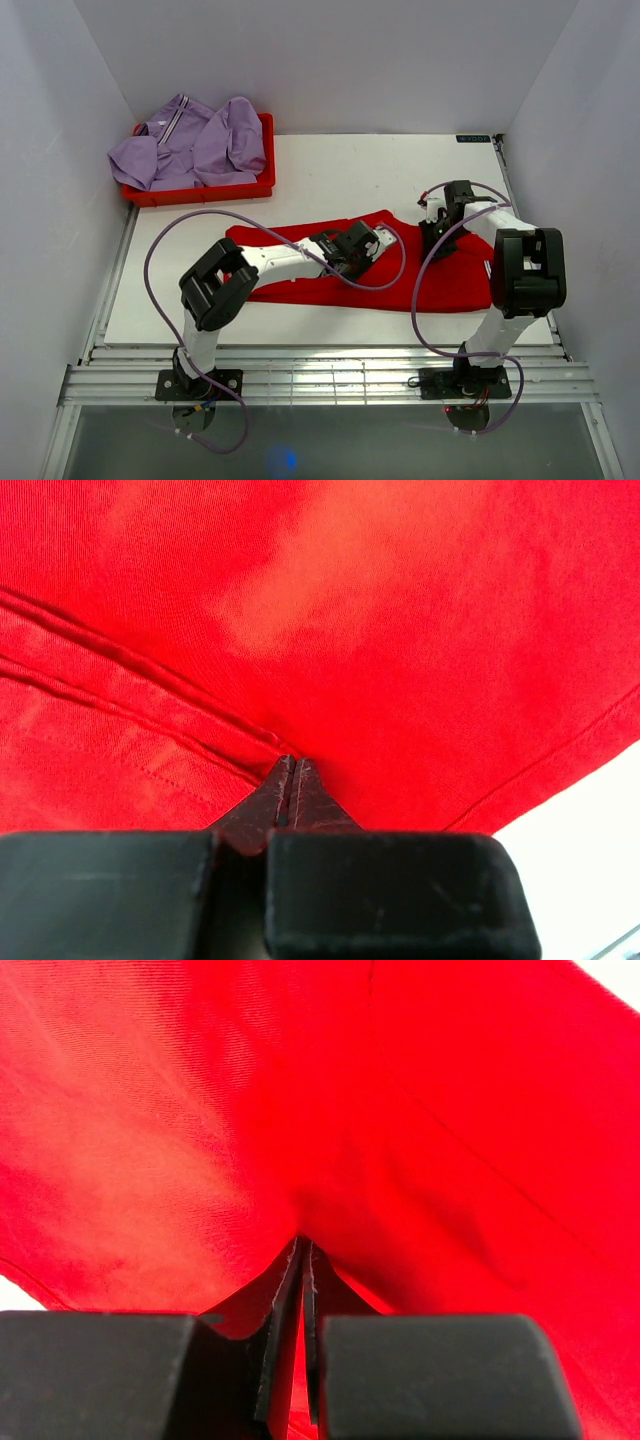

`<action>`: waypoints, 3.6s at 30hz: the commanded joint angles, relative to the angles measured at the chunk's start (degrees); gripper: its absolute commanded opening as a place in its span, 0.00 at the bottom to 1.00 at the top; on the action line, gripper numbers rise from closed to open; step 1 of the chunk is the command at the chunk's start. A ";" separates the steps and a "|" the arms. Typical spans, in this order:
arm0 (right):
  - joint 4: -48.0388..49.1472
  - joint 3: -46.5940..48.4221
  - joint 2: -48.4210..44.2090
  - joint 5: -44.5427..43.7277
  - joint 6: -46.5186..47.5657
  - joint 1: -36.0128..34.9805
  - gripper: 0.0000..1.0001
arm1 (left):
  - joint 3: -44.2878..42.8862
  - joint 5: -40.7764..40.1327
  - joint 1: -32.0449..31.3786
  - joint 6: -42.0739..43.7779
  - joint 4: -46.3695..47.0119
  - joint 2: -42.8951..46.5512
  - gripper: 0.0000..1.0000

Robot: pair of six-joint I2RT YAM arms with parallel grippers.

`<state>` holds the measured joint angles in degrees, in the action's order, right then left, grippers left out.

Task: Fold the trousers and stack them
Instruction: Fold the trousers

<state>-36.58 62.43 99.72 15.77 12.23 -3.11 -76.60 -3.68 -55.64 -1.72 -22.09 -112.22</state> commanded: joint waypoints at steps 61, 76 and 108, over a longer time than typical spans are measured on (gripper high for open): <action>-20.12 4.46 -11.57 5.68 27.15 35.19 0.57 | 19.89 58.44 74.78 12.26 -21.96 24.25 0.78; -18.35 3.31 -8.93 2.16 28.29 36.77 0.57 | 22.02 55.54 75.41 12.44 -13.52 9.93 0.67; -19.59 1.39 -10.77 23.07 22.76 38.81 0.59 | 3.22 61.07 89.83 26.07 -40.84 19.49 0.00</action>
<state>-57.45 65.91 92.29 31.18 39.27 37.30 -70.41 55.44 34.48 21.23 -57.34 -98.00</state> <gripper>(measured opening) 0.591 0.021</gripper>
